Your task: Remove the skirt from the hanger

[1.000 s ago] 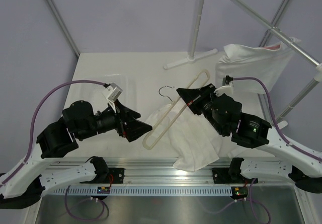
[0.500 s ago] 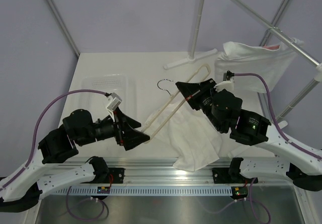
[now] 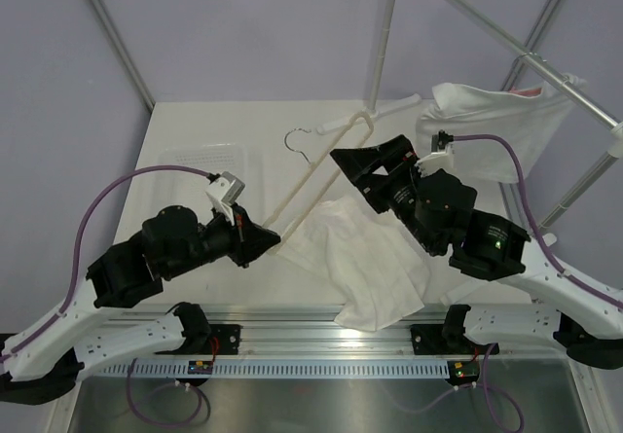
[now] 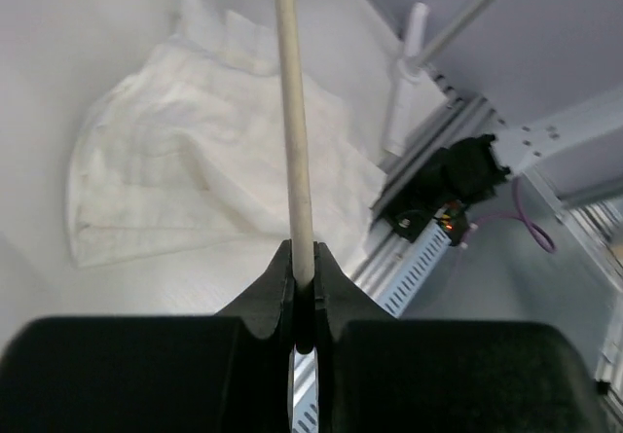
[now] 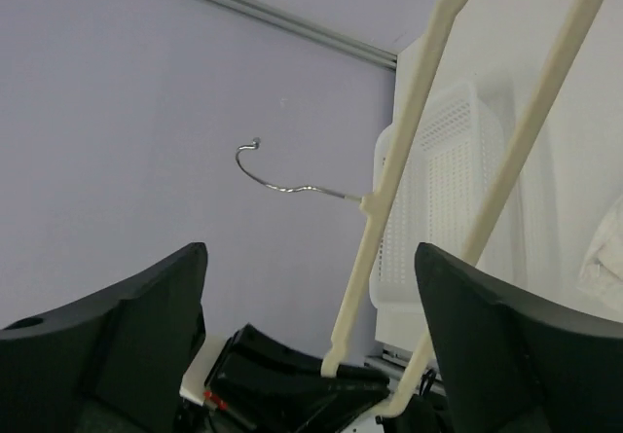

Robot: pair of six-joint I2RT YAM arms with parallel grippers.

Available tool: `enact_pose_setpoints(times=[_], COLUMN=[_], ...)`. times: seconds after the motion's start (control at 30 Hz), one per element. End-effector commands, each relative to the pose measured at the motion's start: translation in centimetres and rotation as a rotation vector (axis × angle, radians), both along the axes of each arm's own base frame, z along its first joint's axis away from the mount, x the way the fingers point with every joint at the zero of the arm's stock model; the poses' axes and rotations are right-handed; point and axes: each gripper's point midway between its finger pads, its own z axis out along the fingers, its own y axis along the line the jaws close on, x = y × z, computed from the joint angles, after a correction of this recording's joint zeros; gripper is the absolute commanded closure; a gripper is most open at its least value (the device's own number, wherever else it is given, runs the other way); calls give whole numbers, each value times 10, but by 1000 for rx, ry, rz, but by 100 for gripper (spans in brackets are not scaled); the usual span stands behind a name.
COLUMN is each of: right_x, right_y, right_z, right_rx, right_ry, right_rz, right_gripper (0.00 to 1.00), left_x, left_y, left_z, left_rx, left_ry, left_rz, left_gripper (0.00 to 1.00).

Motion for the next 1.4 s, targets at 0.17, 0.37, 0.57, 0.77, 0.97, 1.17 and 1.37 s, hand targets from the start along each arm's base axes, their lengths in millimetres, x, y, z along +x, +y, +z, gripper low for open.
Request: enact_pose_setpoints(times=[0.17,0.37,0.57,0.77,0.97,1.17,1.37], right_x=[-41,-84,-109,-123,-125,-124,-125], right_y=[-42,-67,-74,-56,-56,-80,-95], right_z=[18,5,-66,-104,-134,-122,-113], right_rx=[-23,-112,-300,-226,-273,-207,-182], right_ry=[-51,-155,-25,22,99,69,60], right_rz=[125,312,443,536,547,473,444], right_gripper=[1,3,86,100,100,100,100], left_x=[55,75,105,162,196,221,234], left_y=[40,6,-36,-63,-100,-143,-165], left_z=[33,32,78,113,141,138,138], left_rx=[129,243,219,187,169,80,-6], left_ry=[-139,-165,-215,-268,-322,-319,-320], left_rz=[328,260,168,143,43,-47,-56], left_gripper=[100,100,100,100,100,100,100])
